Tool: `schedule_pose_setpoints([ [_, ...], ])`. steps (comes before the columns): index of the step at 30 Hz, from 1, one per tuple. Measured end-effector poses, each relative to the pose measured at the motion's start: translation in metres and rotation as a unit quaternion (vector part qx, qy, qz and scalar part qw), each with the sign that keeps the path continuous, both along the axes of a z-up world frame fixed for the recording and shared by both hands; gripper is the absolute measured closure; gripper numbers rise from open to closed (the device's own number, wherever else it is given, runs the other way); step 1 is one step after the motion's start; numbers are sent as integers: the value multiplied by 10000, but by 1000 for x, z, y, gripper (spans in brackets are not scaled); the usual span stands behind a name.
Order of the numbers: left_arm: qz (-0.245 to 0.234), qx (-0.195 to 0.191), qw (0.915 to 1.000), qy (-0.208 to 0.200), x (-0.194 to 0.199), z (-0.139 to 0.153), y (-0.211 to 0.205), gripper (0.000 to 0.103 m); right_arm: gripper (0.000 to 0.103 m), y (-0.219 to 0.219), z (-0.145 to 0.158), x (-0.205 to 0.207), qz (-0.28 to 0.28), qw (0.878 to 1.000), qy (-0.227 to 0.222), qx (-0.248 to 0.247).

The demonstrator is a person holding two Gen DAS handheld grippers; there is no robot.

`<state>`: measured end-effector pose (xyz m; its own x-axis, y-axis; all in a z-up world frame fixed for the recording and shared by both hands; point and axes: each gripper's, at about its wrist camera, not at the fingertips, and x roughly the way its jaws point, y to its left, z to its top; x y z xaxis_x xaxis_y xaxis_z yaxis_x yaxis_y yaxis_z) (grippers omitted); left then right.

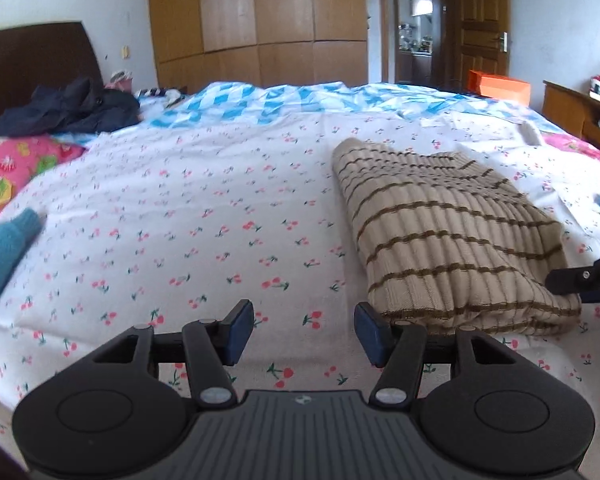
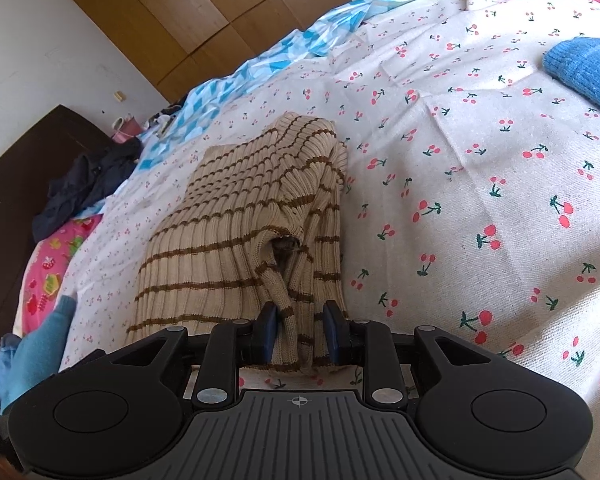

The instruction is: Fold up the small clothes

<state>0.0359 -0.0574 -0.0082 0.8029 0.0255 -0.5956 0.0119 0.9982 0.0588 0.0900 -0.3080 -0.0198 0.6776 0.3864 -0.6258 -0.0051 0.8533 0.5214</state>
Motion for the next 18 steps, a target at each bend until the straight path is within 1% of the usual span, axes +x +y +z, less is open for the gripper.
schedule_pose_setpoints([
  [5,-65,-5,10000,76,-8,-2,-1,42,75,-2,4,-5,-52,10000,-82,19],
  [10,-56,-67,10000,-48,-8,6,-1,42,75,0,8,-11,-77,9998,-192,3],
  [11,-68,-68,9999,-90,-8,7,-1,42,75,1,8,-11,-59,9998,-163,-45],
  [13,-130,-4,9999,-105,-6,8,-4,42,75,5,5,-9,-132,9992,-13,-370],
  [14,-171,49,9998,-85,-4,7,-6,42,74,6,3,-8,-167,9987,41,-469],
  [18,-267,158,9994,168,0,0,-10,42,74,3,2,-9,-221,9988,68,-443],
])
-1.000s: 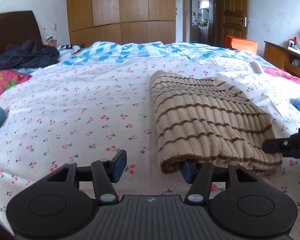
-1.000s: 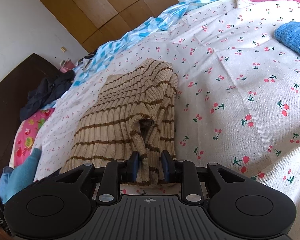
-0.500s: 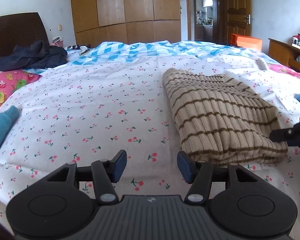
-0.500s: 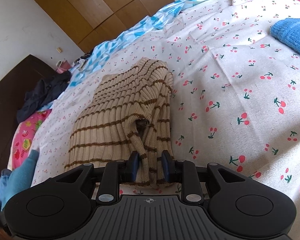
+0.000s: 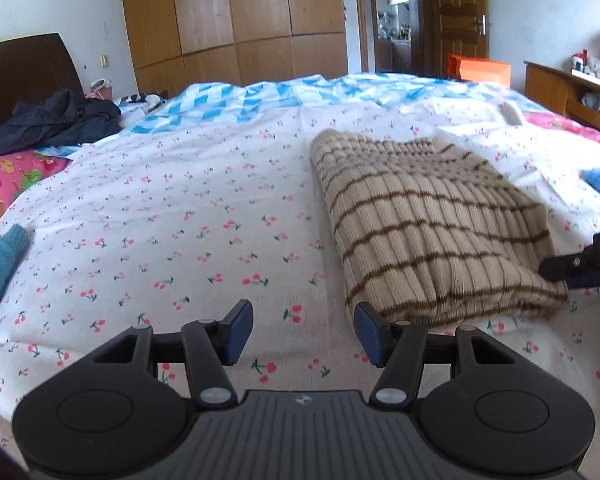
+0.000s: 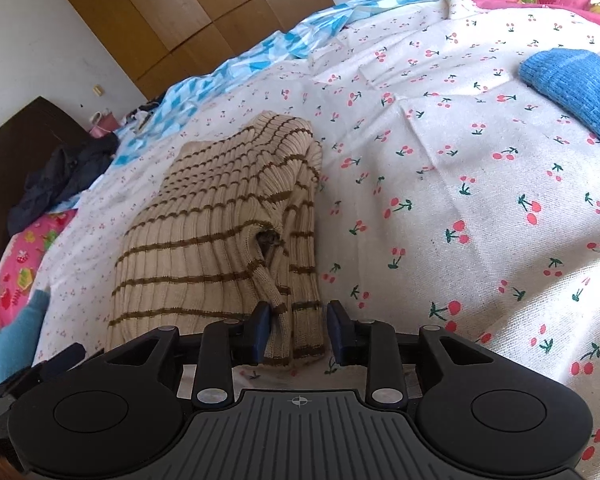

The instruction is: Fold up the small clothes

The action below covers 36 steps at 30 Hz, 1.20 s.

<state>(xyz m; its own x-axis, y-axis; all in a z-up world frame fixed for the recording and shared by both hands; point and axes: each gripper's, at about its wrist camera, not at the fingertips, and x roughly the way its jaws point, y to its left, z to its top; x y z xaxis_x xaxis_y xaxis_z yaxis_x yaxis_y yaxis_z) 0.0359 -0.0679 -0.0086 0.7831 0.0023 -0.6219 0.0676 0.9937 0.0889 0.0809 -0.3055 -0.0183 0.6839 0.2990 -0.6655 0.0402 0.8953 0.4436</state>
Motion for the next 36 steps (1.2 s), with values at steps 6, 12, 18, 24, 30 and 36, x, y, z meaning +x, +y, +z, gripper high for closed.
schedule_pose_setpoints([
  [6,-120,49,9999,-27,-10,6,4,42,70,-3,13,-13,-164,9991,-378,86],
  [12,-314,28,9987,-397,-11,31,-1,42,70,-7,43,-7,-426,9925,-1129,219],
  [18,-553,29,9967,-588,19,43,-25,42,81,23,37,42,83,9953,-959,86],
  [24,-724,98,9973,-30,50,19,-45,41,103,11,-5,62,-209,9982,-315,-469],
  [30,-698,77,9973,195,46,5,-47,40,103,4,-10,55,-257,9985,-437,-223],
  [36,-598,40,9981,119,30,16,-34,41,89,1,6,36,-323,9965,-772,-6],
])
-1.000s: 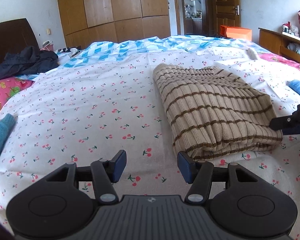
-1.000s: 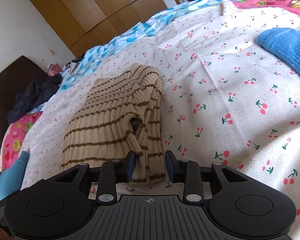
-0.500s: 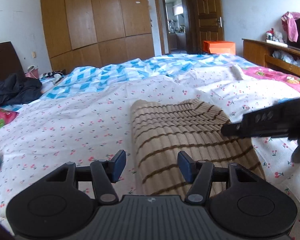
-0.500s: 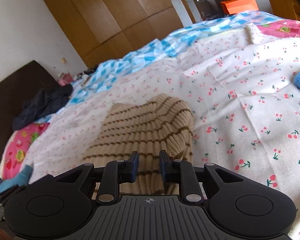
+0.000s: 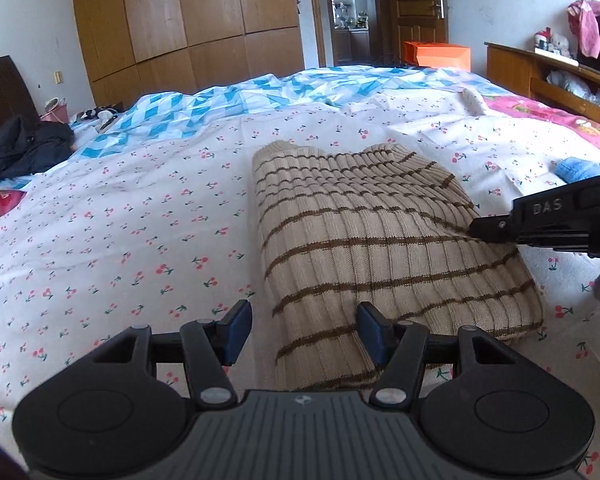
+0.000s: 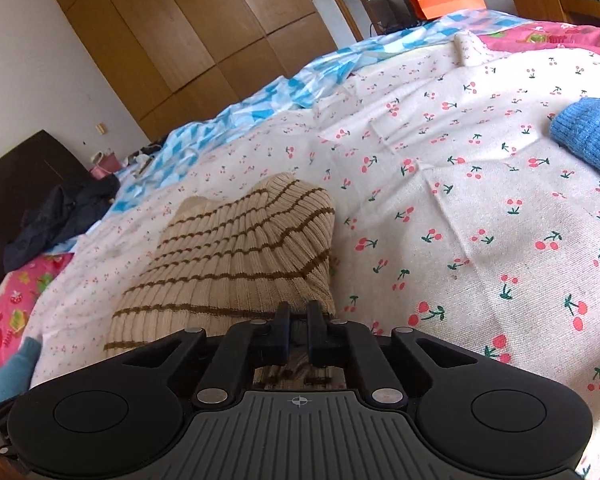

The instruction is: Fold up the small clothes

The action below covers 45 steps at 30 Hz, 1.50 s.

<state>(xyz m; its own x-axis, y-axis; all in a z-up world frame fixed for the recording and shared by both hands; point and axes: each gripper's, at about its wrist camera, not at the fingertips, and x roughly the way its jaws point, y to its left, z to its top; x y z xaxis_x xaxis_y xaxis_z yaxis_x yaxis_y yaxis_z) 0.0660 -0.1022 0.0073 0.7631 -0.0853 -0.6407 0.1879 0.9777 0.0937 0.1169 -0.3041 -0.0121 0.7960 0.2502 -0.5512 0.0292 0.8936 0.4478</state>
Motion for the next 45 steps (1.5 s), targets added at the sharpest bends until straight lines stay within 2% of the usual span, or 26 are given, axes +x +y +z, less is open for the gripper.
schedule_pose_setpoints([
  [5,36,-94,9999,86,-12,-1,8,39,88,6,10,-21,45,9999,-97,-134],
  [10,48,12,9993,364,-14,-11,9,38,87,19,-1,-26,-1,9976,432,-549],
  [15,53,-171,9989,426,-26,-10,16,38,87,24,10,-57,-196,9969,167,-744],
  [23,7,-284,9966,774,-41,-22,14,33,87,53,5,-82,156,9941,453,-973],
  [27,-100,-281,9968,738,-50,-21,11,28,86,66,3,-84,252,9921,524,-1115],
  [35,-94,-349,9964,766,-52,-21,14,24,85,73,3,-91,240,9896,504,-1327],
  [38,-63,-317,9967,747,-52,-20,14,21,80,74,3,-92,256,9894,516,-1330],
  [42,-68,-310,9966,760,-52,-20,14,19,79,78,4,-95,318,9890,480,-1359],
  [45,-64,-256,9969,740,-53,-20,13,16,75,81,5,-98,337,9877,449,-1458],
])
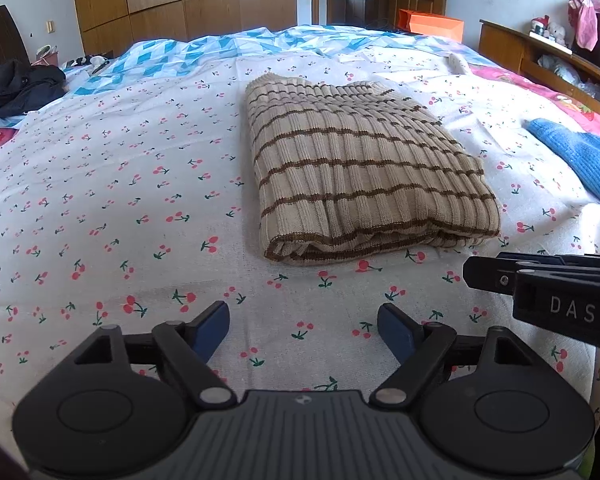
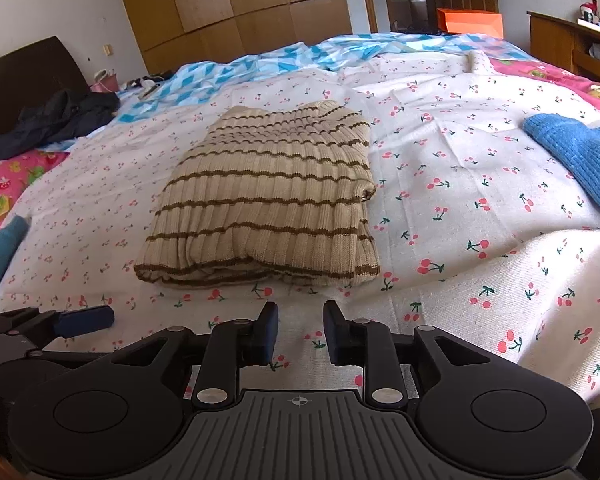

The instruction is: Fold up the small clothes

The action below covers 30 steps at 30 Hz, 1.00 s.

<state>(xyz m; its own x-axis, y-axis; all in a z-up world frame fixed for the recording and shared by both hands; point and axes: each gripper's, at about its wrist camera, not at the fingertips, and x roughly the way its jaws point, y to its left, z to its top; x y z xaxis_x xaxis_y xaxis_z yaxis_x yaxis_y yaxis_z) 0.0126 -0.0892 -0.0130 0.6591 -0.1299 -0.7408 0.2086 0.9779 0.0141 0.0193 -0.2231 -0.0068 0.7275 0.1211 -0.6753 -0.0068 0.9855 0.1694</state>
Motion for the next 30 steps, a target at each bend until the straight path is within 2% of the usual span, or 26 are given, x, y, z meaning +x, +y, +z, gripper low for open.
schedule_pose_setpoints([
  [2,-6,44,10000,-21,0,0,-1,15,72,1,0,0,10,10000,1,-29],
  [15,-61,130,9999,-91,-1,3,-2,8,70,-2,-2,0,-67,10000,65,13],
  [21,-40,42,10000,-33,1,3,0,7,67,-2,-1,-1,-112,9999,89,38],
  [30,-38,108,9999,-28,0,4,-2,7,66,-1,1,-2,-125,9999,73,61],
])
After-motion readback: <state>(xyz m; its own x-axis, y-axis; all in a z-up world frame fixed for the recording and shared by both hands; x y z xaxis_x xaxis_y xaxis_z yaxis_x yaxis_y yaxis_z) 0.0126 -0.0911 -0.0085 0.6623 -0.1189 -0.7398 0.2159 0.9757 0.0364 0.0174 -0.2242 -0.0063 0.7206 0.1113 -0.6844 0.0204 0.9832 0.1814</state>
